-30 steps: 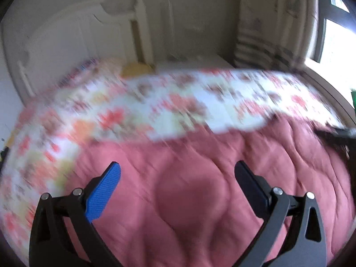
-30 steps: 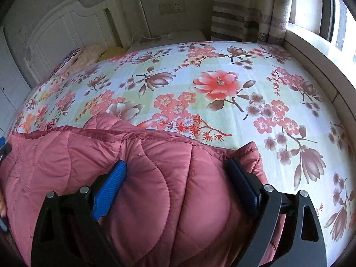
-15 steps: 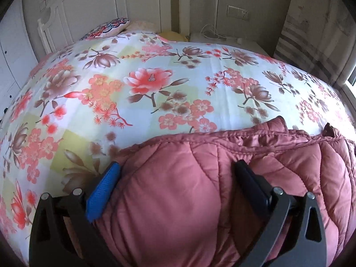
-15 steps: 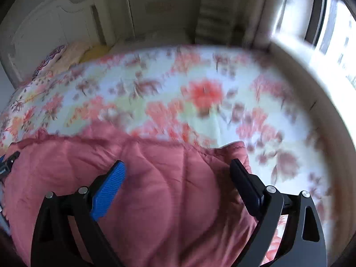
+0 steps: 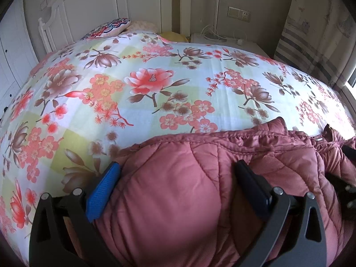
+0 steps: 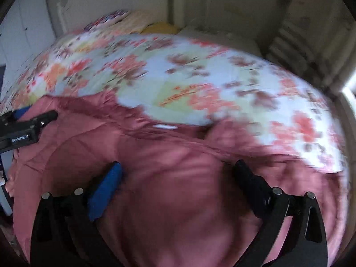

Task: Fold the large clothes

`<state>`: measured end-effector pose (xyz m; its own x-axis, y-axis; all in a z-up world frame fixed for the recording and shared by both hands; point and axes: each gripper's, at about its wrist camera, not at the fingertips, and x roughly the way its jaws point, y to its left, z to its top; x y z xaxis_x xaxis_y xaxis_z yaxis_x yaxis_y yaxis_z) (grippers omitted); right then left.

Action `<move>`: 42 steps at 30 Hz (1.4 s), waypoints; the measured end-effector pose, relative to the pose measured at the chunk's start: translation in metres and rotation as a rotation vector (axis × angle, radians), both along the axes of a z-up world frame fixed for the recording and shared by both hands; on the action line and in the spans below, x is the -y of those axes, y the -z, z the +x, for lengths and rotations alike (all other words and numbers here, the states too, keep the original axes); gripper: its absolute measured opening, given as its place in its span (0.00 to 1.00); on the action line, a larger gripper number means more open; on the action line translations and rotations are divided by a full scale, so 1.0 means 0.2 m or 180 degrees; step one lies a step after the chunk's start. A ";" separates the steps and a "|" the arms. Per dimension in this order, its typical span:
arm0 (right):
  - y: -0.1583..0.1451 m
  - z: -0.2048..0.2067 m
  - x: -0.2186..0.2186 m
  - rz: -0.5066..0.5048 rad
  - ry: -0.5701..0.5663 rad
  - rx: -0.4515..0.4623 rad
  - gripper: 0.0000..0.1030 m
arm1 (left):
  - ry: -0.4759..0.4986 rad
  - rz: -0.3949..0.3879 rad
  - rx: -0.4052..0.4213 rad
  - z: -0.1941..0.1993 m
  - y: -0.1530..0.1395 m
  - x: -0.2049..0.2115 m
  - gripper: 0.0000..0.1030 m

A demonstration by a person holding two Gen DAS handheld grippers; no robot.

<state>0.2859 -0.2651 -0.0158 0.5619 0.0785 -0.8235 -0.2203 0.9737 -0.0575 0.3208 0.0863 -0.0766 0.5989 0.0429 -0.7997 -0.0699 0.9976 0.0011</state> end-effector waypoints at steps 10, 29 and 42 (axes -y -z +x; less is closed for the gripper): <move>0.13 -0.06 0.90 0.0881 0.1075 -0.0044 0.96 | 0.0014 -0.0004 0.0002 0.00 0.00 0.01 0.98; -0.32 -0.42 0.37 0.0473 0.0115 0.0581 0.95 | 0.0241 -0.0140 0.0585 -0.27 -0.33 0.11 0.98; 0.02 -0.50 0.16 0.0384 -0.0227 0.0346 0.96 | 0.0760 -0.0014 0.0318 -0.34 -0.03 0.45 0.98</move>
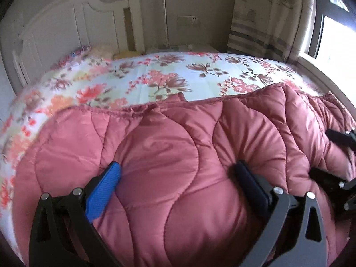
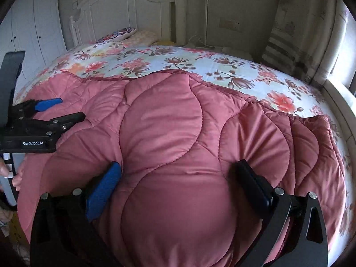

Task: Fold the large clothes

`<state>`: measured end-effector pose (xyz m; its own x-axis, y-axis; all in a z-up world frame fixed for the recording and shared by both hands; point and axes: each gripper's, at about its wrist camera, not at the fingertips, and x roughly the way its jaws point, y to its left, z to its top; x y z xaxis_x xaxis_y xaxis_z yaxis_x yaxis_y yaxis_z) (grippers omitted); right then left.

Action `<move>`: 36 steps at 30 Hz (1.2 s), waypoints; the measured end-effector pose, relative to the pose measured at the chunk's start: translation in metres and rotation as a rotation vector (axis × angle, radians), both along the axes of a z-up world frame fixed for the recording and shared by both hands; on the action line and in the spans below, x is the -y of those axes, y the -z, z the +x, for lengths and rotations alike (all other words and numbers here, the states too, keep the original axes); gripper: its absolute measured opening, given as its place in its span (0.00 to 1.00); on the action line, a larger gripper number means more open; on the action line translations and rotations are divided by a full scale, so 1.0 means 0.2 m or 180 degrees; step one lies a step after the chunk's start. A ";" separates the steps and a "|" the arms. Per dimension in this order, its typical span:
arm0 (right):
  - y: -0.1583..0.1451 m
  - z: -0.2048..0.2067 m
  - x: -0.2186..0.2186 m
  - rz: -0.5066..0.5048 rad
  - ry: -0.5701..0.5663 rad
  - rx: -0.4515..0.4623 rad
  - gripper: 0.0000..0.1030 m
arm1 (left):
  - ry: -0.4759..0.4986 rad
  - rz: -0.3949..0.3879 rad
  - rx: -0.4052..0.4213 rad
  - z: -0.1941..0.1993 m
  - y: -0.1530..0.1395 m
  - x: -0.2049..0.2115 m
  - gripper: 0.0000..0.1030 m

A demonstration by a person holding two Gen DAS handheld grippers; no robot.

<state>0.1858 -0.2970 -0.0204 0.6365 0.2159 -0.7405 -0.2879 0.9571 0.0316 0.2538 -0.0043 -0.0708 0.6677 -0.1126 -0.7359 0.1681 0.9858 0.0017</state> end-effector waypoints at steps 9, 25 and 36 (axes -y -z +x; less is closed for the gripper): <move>0.01 -0.02 0.05 0.0158 0.0006 0.0029 0.96 | 0.0001 -0.0087 0.0030 -0.01 0.00 0.00 0.98; 0.00 -0.03 0.07 0.0232 0.0027 0.0062 0.96 | 0.0010 -0.0234 0.0037 -0.01 0.00 -0.02 0.98; -0.02 -0.02 0.10 0.0325 0.0233 0.0079 0.95 | -0.0003 -0.0310 0.0041 -0.01 0.01 -0.04 0.98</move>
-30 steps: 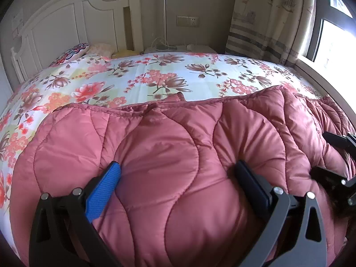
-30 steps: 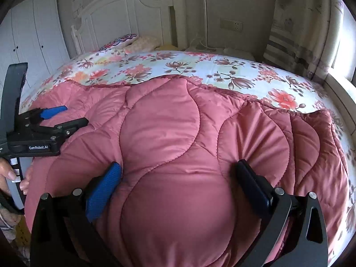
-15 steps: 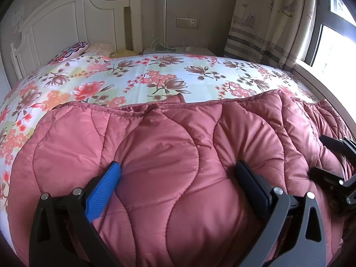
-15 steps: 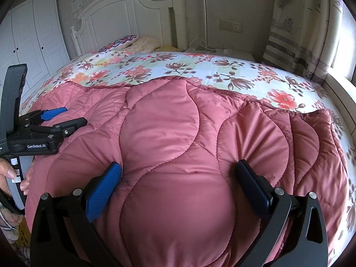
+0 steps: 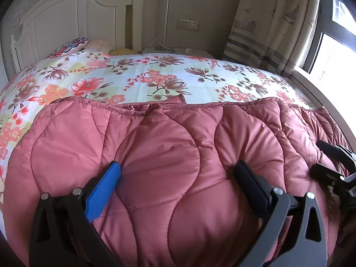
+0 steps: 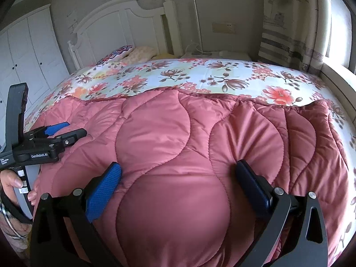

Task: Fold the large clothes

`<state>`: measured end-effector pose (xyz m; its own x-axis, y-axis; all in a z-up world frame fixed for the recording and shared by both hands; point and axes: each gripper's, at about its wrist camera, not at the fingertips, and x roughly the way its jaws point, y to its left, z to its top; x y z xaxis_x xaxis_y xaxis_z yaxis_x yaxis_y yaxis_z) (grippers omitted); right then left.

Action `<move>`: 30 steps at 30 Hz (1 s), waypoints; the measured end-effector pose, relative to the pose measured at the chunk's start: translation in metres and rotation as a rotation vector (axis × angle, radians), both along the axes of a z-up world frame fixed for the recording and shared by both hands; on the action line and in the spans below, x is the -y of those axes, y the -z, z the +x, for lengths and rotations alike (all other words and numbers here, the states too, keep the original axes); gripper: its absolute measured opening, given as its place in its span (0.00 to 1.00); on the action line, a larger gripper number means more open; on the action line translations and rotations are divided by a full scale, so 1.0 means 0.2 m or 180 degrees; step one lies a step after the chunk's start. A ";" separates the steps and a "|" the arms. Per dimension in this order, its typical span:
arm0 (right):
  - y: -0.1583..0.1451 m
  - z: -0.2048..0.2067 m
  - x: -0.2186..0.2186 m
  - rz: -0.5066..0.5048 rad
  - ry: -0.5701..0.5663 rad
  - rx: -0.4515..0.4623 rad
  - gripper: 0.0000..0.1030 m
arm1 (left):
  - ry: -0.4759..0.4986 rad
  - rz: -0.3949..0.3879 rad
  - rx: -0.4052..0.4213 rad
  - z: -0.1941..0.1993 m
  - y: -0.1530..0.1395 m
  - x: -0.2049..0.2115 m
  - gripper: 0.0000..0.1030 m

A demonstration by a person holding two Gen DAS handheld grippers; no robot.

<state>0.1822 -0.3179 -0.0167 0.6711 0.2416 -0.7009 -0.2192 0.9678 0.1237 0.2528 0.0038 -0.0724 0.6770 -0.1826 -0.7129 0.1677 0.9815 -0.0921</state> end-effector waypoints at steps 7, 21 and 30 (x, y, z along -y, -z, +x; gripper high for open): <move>-0.07 -0.13 0.26 -0.0425 0.0757 -0.0053 0.95 | -0.0137 0.0024 0.0059 -0.11 -0.14 -0.09 0.97; -0.17 -0.48 0.01 -0.0335 0.0305 0.0297 0.96 | -0.0694 0.0282 0.0400 -0.47 -0.33 -0.31 0.98; -0.10 -0.42 0.23 -0.0522 0.0900 0.0231 0.95 | 0.0028 0.0489 0.0241 -0.52 -0.03 0.13 0.98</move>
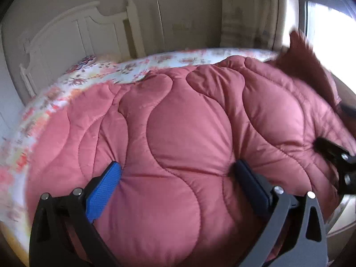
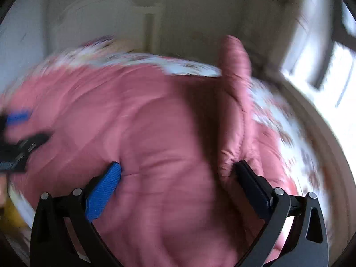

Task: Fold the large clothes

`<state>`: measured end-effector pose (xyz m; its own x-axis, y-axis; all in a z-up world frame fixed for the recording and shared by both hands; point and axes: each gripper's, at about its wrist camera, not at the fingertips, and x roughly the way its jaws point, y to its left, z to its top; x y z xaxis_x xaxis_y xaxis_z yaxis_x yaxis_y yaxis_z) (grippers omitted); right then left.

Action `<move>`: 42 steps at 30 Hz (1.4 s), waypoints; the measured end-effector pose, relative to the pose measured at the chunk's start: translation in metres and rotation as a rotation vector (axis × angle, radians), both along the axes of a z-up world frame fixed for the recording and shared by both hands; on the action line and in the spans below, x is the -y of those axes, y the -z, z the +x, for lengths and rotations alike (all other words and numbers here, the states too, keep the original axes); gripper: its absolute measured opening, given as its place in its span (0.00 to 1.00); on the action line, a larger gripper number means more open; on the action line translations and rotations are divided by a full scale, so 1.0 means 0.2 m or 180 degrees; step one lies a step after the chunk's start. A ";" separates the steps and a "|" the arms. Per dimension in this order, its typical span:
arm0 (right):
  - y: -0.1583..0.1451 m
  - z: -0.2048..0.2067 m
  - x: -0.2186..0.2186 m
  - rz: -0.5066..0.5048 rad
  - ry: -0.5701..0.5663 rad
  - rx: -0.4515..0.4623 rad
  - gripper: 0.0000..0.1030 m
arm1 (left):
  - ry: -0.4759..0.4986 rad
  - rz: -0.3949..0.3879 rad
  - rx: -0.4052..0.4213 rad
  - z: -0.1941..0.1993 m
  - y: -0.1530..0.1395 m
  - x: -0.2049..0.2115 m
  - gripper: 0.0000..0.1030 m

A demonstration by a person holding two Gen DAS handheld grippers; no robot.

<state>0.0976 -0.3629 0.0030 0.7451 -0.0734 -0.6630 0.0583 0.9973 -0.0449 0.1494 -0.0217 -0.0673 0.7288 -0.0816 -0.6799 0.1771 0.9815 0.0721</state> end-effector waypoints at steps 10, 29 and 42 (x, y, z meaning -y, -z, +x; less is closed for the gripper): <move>0.00 -0.17 -0.25 0.0220 -0.0812 0.0253 0.96 | -0.0637 -0.0127 0.0103 -0.03 -0.12 -0.36 0.98; 0.24 -0.24 0.40 0.0800 0.0006 -0.0045 0.95 | -0.0563 0.0043 -0.0026 0.01 0.02 -0.42 0.98; -0.13 0.69 0.09 0.0320 -0.0300 -0.0236 0.95 | -0.0055 -0.0044 0.0254 0.35 -0.43 -0.07 0.98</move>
